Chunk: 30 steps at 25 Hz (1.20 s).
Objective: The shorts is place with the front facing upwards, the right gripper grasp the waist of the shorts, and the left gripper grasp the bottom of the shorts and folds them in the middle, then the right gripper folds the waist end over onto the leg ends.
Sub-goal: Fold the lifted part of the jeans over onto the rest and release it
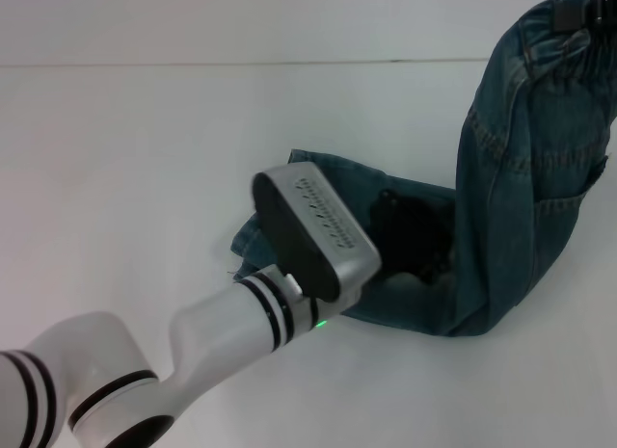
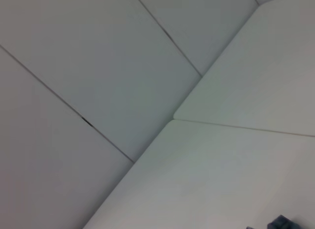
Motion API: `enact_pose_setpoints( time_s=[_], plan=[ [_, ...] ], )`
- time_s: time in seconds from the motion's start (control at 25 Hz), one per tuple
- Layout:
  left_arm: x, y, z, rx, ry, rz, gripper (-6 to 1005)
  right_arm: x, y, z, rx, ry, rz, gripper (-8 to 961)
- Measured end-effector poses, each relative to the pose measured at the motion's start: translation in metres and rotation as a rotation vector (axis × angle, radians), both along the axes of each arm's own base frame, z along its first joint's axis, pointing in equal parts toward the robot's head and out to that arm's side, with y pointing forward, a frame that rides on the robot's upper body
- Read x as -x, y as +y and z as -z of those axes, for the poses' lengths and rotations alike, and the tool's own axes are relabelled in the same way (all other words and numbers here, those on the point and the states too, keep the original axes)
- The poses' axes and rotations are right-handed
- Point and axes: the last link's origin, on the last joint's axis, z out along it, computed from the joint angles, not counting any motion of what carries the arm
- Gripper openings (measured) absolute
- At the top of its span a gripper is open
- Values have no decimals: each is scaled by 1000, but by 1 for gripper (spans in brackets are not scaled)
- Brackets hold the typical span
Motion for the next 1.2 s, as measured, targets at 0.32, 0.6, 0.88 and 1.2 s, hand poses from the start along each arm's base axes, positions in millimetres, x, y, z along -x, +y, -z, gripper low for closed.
enact_pose_setpoints(
  time_s=[0.32,0.6,0.88,1.2],
  plan=[
    [22,10,-29,-117,-175,-155,2,-3,0,2,4,-15,1,178],
    [48,33,-65,-148,-360,-279,1,-3,3,6,6,-17,-1,190],
    [88,59,-129,-252,-517,-369,2,3,7,19,39,-35,-19,201],
    [131,49,-176,-392,-590,-420,2,29,22,62,119,-80,-80,214]
  ],
)
